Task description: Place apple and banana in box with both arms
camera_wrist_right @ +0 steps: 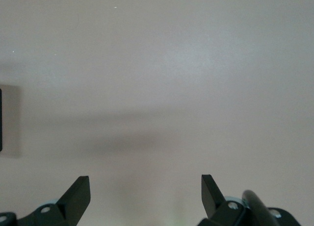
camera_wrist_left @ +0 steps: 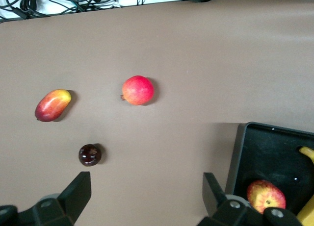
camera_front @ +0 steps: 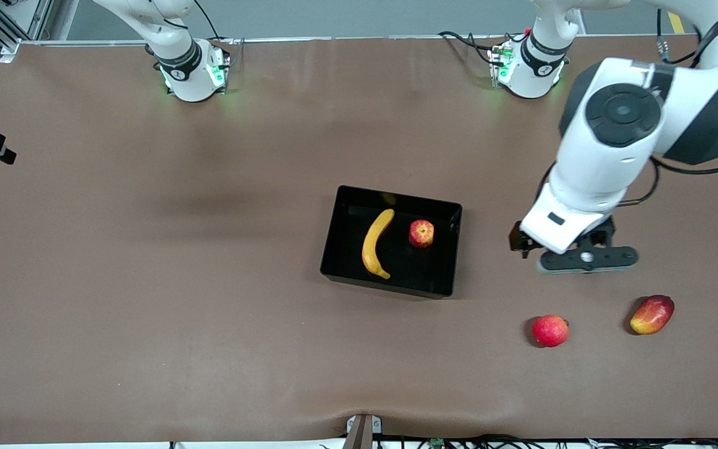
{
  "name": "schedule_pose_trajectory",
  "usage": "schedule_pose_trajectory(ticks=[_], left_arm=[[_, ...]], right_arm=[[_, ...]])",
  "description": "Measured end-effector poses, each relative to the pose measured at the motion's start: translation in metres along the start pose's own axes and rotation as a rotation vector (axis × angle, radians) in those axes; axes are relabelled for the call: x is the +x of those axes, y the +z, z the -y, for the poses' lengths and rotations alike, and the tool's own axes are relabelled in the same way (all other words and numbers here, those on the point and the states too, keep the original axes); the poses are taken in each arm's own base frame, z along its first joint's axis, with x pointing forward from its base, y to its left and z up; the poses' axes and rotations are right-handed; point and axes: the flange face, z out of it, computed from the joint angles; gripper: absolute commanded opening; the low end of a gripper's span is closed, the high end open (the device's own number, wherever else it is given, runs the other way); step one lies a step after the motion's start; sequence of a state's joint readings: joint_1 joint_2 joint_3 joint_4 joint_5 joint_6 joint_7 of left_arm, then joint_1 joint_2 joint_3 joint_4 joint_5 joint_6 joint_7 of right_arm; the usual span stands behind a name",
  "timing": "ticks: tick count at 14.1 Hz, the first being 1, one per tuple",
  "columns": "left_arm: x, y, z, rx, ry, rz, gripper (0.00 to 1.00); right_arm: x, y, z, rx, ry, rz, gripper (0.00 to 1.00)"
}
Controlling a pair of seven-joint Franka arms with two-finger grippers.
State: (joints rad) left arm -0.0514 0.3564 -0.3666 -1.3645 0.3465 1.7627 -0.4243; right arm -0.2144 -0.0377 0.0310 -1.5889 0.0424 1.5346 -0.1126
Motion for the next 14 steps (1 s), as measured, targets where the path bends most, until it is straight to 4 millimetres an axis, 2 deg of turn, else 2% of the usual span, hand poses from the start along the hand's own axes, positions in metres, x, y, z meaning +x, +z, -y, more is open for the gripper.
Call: schedule_pose_trajectory(ticks=[4, 7, 12, 14], left_arm=[[0.000, -0.024, 0.050, -0.036, 0.002, -0.002, 1.00], [-0.009, -0.038, 0.072, -0.027, -0.010, 0.009, 1.00], [-0.016, -0.036, 0.115, -0.038, -0.016, 0.038, 1.00], [-0.017, -0.035, 0.124, -0.039, -0.014, 0.040, 1.00]], right_arm=[[0.000, 0.000, -0.001, 0.000, 0.002, 0.000, 1.00], [0.000, 0.001, -0.002, 0.000, 0.004, 0.001, 1.00], [0.000, 0.001, -0.002, 0.001, 0.005, 0.003, 1.00], [0.000, 0.001, -0.002, 0.001, 0.005, 0.003, 1.00]])
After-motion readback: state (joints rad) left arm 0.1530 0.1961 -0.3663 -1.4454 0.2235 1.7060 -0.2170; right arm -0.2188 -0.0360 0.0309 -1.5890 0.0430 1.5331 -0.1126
